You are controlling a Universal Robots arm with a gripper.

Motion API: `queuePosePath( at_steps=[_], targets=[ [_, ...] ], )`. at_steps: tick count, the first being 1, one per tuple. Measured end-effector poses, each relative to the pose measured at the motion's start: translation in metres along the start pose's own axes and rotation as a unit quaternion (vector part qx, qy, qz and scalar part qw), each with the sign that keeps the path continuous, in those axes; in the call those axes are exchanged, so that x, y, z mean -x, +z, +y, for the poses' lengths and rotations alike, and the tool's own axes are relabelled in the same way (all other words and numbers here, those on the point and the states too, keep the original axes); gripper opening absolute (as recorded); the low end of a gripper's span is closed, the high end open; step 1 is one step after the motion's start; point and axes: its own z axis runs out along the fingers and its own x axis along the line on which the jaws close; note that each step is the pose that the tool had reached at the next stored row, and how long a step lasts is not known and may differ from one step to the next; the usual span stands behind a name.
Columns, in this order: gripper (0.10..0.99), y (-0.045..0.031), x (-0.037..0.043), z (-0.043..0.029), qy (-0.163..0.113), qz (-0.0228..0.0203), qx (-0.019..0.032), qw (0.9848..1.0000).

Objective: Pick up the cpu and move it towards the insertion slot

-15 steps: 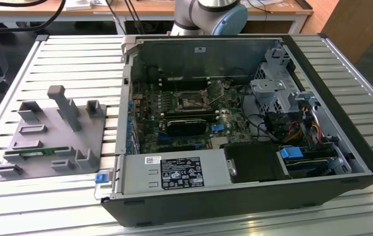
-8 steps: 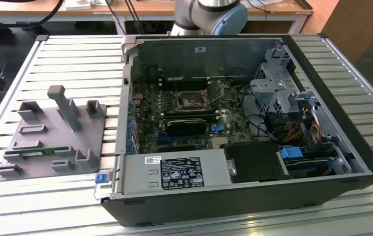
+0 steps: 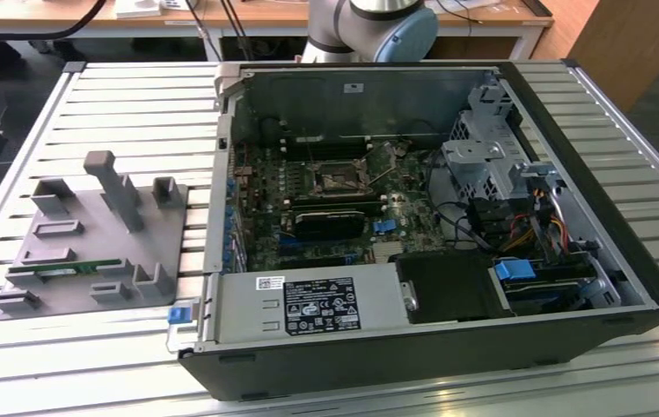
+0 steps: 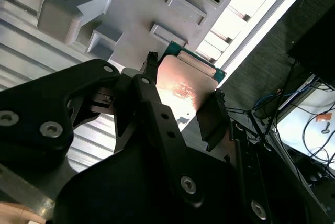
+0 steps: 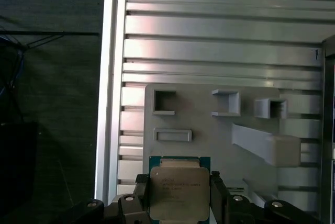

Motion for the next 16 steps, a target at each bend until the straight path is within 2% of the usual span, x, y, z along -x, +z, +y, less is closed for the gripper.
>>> queuePosePath(
  at_steps=[16],
  targets=[
    [0.545, -0.017, 0.0, 0.0014, 0.0, 0.0001, 0.0, 1.0]
  ],
)
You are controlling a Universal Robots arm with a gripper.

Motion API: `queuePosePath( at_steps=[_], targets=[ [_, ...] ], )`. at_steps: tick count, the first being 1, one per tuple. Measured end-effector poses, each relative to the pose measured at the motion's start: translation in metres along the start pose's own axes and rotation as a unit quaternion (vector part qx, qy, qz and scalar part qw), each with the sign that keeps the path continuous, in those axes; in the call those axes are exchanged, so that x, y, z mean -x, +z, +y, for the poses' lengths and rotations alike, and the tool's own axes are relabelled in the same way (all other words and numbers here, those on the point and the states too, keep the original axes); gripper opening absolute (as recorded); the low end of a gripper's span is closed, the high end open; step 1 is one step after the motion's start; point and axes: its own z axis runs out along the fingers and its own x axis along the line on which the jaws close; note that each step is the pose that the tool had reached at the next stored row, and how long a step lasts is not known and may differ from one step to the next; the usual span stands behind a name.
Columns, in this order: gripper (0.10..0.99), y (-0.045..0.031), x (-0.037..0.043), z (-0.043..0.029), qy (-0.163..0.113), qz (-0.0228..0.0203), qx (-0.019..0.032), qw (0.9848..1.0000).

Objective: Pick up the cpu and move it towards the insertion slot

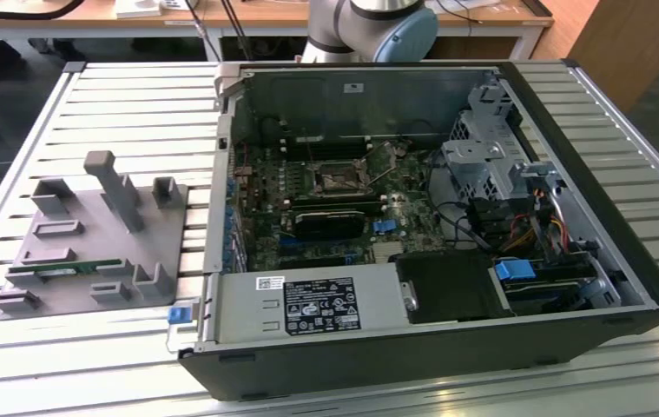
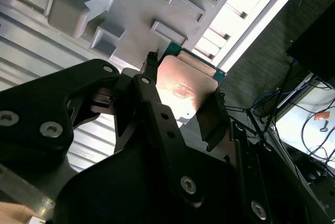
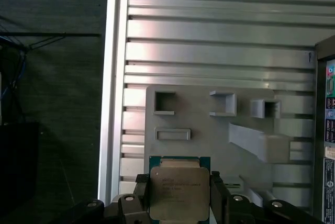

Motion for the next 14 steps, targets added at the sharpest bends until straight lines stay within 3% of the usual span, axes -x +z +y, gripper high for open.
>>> queuePosePath(
  at_steps=[14],
  targets=[
    [0.545, -0.0161, 0.0001, 0.0018, 0.0, -0.0001, 0.0, 1.0]
  ],
)
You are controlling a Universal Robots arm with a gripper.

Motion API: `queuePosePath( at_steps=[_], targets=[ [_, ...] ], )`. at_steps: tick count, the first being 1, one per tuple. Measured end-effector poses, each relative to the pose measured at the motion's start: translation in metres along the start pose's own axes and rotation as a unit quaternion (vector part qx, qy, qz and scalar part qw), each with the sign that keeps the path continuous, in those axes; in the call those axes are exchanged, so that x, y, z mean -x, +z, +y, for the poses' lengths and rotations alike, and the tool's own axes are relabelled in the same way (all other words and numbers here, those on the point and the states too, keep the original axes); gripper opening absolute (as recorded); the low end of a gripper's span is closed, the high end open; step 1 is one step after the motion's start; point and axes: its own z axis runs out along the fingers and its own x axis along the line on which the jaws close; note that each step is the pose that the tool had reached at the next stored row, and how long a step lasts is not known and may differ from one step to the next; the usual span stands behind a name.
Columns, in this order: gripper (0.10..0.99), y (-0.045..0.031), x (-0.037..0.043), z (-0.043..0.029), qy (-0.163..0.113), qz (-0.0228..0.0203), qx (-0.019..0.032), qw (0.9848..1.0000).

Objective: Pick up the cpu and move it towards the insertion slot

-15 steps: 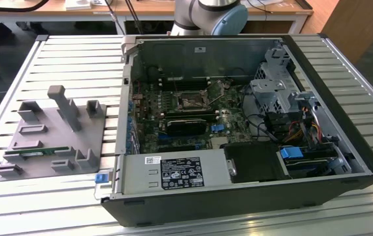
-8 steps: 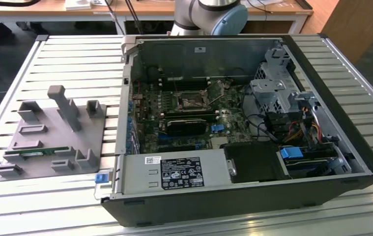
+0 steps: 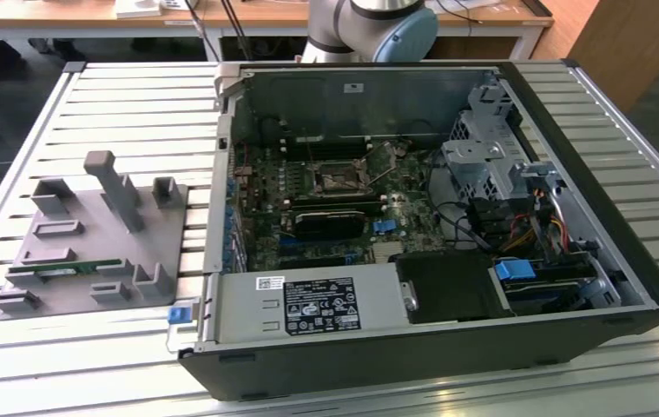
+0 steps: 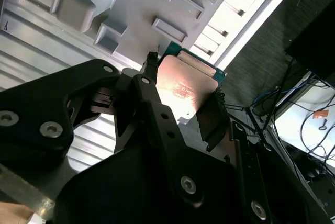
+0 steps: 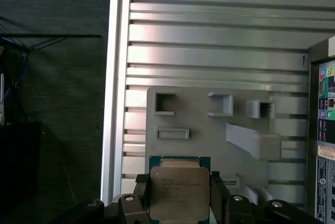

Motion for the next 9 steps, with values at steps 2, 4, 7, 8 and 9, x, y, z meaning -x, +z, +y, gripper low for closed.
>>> queuePosePath(
  at_steps=[2, 4, 7, 8, 9],
  targets=[
    [0.545, -0.0023, 0.0, 0.0002, 0.0, 0.0, 0.0, 1.0],
    [0.545, -0.0047, 0.0, 0.0004, 0.0, 0.0001, 0.0, 1.0],
    [0.545, -0.0081, 0.0, 0.0007, 0.0, 0.0, 0.0, 1.0],
    [0.545, -0.009, 0.0, 0.0008, 0.0, 0.0, 0.0, 1.0],
    [0.545, -0.0099, 0.0, 0.0009, 0.0, 0.0, 0.0, 1.0]
  ],
)
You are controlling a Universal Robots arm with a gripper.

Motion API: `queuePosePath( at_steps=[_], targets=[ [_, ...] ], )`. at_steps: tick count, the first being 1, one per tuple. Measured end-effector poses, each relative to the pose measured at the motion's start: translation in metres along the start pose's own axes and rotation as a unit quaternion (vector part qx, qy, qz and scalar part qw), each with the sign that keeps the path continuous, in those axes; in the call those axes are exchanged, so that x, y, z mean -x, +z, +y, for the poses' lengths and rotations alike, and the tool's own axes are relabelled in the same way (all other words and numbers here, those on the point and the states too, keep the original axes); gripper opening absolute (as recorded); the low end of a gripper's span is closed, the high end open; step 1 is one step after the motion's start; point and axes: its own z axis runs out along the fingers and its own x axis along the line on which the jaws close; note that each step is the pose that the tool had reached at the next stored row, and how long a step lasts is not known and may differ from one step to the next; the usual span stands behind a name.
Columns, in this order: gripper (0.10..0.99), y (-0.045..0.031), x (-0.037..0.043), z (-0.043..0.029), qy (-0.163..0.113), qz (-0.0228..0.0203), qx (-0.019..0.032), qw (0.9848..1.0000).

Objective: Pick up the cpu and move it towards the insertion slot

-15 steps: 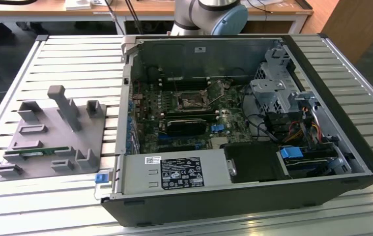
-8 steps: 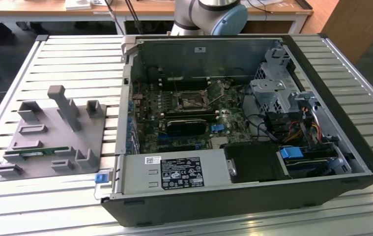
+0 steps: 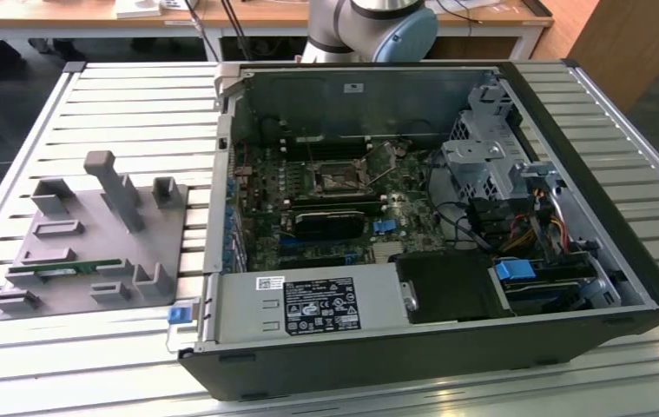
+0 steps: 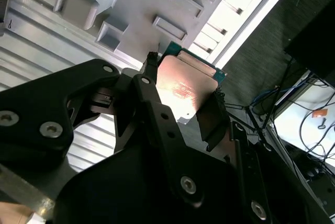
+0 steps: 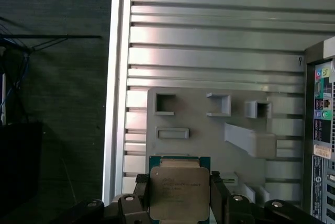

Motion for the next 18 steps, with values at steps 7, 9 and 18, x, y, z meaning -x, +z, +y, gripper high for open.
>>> queuePosePath(
  at_steps=[7, 9, 18],
  targets=[
    [0.545, -0.0081, 0.0001, 0.0013, 0.0, 0.0, 0.0, 1.0],
    [0.545, -0.0106, 0.0001, 0.0016, 0.0, 0.0, 0.0, 1.0],
    [0.545, -0.0202, 0.0001, 0.0023, 0.0, 0.0, 0.0, 1.0]
  ],
)
